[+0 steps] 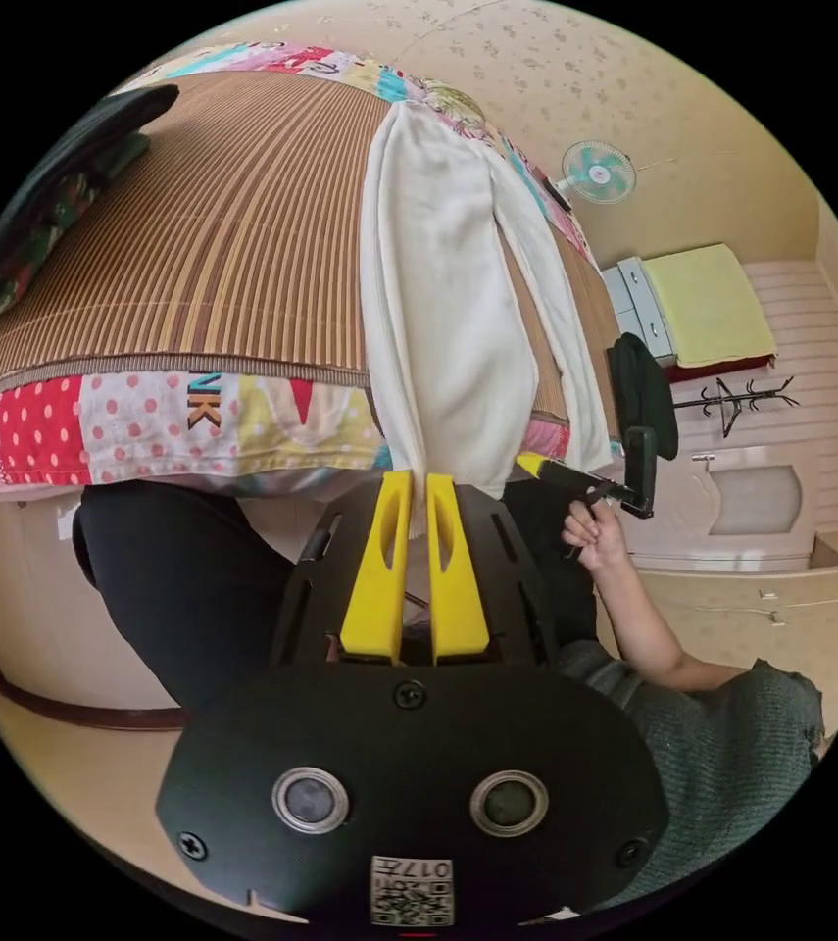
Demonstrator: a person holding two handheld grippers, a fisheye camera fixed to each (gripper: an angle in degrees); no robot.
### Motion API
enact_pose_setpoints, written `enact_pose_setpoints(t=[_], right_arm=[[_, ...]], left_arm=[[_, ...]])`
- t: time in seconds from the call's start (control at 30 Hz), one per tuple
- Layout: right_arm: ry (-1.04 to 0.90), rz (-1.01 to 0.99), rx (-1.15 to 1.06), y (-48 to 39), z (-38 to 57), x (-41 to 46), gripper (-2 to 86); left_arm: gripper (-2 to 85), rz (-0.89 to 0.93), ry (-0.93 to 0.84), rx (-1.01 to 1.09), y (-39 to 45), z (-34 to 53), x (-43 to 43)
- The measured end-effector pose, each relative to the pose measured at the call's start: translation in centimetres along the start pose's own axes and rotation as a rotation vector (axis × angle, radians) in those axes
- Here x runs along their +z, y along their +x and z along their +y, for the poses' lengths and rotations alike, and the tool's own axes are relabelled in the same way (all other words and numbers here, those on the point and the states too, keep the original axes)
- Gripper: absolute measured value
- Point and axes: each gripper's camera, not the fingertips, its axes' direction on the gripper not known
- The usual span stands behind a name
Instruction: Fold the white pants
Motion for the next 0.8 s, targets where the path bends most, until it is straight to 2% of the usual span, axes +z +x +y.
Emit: enact_pose_setpoints(t=[0.03, 0.1, 0.23, 0.3, 0.37, 0.43, 0.5, 0.57, 0.63, 0.67, 0.73, 0.8], right_arm=[[-0.046, 0.029, -0.016, -0.3, 0.0, 0.7, 5.5], [-0.054, 0.010, -0.057, -1.1, 0.5, 0.1, 4.4], [0.115, -0.203, -0.206, -3.2, 4.0, -6.8, 3.5], [0.142, -0.190, -0.194, -2.8, 5.5, -8.7, 3.4], [0.088, -0.121, -0.128, -1.7, 6.4, -8.6, 3.3], [0.029, 0.011, -0.052, -0.6, 7.5, -7.3, 3.5], [0.006, 0.048, -0.022, -0.2, 8.3, -7.5, 3.7], [0.091, 0.060, 0.026, 0.4, 9.4, -9.7, 4.5], [0.326, 0.109, 0.119, 2.0, 12.0, -15.4, 7.0], [0.384, 0.130, 0.152, 2.6, 12.7, -16.9, 7.6], [0.592, 0.255, 0.318, 5.9, 15.7, -22.5, 9.5], [0.675, 0.348, 0.434, 8.8, 17.4, -25.3, 11.2]], left_arm=[[3.3, 0.016, 0.001, 0.015, 0.0, 0.0, -0.3], [3.2, 0.127, 0.031, 0.077, -0.1, 0.3, -2.3], [3.0, 0.310, 0.093, 0.128, -0.9, 1.7, -5.4], [2.2, 0.251, 0.071, 0.090, -1.5, 2.8, -5.6], [1.2, 0.193, -0.001, 0.053, -1.9, 3.4, -4.2], [0.3, 0.094, -0.070, 0.000, -2.3, 4.1, -2.5], [-0.3, -0.051, -0.093, -0.037, -2.4, 5.3, -1.8], [-0.5, -0.039, -0.037, -0.036, -2.4, 6.4, -2.5], [-0.5, 0.010, 0.023, -0.016, -2.3, 7.2, -3.6], [-0.5, 0.029, 0.064, 0.003, -2.1, 7.7, -4.4], [-0.5, 0.069, 0.151, 0.083, -1.6, 8.3, -5.8], [-0.6, 0.150, 0.234, 0.190, -0.5, 8.8, -7.2]])
